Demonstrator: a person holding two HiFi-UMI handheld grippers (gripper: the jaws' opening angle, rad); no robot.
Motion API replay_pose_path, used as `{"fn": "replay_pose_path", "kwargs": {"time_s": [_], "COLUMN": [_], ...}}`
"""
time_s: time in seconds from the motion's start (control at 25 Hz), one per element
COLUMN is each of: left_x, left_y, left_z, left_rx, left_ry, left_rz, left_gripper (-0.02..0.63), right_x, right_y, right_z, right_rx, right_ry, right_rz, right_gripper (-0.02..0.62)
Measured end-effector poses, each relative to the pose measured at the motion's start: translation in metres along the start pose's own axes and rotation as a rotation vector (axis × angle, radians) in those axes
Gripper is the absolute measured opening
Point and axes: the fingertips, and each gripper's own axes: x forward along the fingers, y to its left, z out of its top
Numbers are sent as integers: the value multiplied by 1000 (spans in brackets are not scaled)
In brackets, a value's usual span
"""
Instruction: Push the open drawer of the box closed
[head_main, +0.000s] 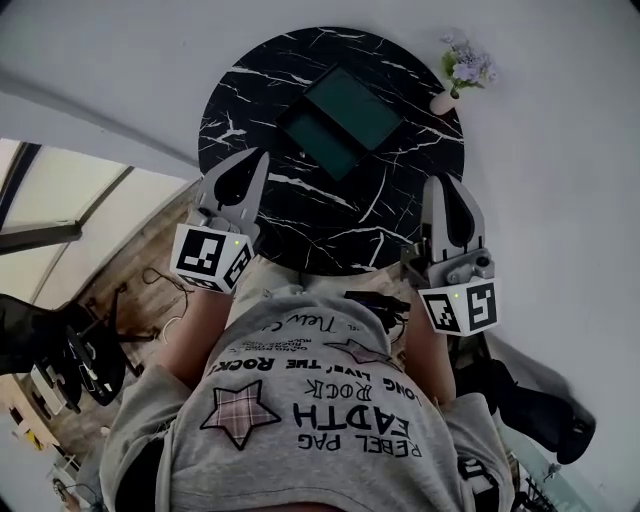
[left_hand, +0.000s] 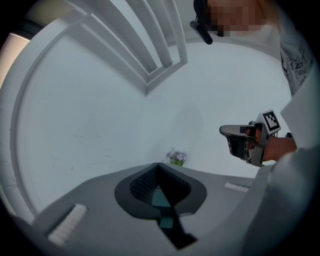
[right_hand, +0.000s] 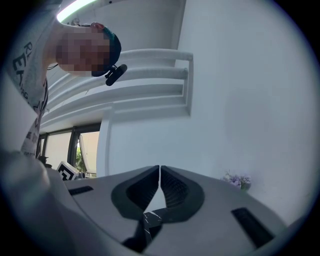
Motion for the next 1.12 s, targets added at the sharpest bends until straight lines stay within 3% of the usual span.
{"fn": "replay_pose_path", "kwargs": {"time_s": [0.6, 0.8, 1.12], "left_x": [49, 62, 83], "left_y": [24, 33, 38], "left_z": [-15, -41, -117], "left_rx": [-28, -23, -13], "left_ry": [18, 64, 219], "left_rz": [-103, -109, -140], "left_gripper": [8, 9, 9], "right_x": [34, 40, 55], "right_y": [-10, -16, -17], "right_z": [-18, -35, -61], "right_rx": [-14, 3, 21], "right_ry": [43, 72, 127], "right_rz": [-76, -90, -76], "right_gripper": [17, 17, 17]}}
